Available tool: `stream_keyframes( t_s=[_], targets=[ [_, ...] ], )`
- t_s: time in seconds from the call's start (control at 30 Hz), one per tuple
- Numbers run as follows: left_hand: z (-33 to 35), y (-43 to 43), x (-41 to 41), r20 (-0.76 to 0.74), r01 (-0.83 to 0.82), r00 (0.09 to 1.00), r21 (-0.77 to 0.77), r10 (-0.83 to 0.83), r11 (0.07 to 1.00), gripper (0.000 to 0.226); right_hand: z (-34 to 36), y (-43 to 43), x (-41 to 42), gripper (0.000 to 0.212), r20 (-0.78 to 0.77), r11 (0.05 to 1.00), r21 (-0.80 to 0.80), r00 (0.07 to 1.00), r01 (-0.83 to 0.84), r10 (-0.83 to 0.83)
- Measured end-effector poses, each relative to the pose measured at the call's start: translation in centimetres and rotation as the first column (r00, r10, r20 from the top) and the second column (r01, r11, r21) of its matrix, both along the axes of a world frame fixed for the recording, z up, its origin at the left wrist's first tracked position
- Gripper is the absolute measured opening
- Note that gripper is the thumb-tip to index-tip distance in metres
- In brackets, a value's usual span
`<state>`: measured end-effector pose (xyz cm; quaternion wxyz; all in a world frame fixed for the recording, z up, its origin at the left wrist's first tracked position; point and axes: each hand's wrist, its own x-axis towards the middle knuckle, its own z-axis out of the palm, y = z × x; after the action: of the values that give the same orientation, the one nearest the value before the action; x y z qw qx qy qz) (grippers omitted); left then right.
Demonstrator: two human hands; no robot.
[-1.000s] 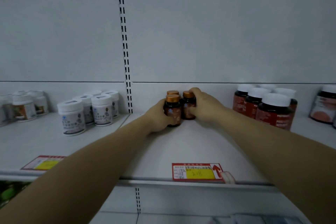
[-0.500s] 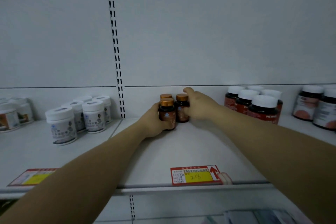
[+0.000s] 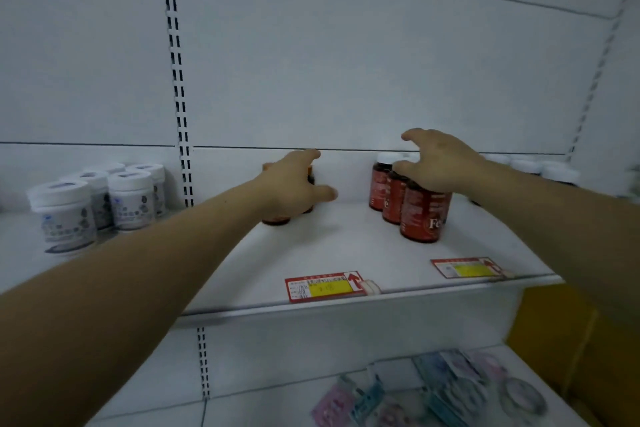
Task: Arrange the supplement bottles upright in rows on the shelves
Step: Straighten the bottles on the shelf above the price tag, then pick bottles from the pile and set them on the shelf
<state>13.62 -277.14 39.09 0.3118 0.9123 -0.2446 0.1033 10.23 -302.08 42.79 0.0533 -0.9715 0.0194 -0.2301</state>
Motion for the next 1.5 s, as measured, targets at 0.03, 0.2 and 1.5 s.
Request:
stream_keyframes(
  t_s=[0.03, 0.2, 1.5],
  targets=[
    [-0.2, -0.8, -0.6, -0.002, 0.005, 1.0, 0.014, -0.005, 1.0, 0.084, -0.1, -0.9, -0.4, 0.065, 0.001, 1.0, 0.013, 1.0, 0.014, -0.014],
    [-0.8, -4.7, -2.2, -0.107, 0.084, 0.991, 0.014, -0.082, 0.996, 0.083, -0.8, -4.8, -1.2, 0.056, 0.046, 0.992, 0.12, 0.998, 0.034, -0.04],
    [-4.0, -17.4, -1.1, -0.304, -0.03, 0.952, -0.234, -0.044, 0.972, 0.084, -6.7, -13.2, 6.1, 0.074, 0.083, 0.794, 0.405, 0.883, -0.454, 0.463]
  ],
)
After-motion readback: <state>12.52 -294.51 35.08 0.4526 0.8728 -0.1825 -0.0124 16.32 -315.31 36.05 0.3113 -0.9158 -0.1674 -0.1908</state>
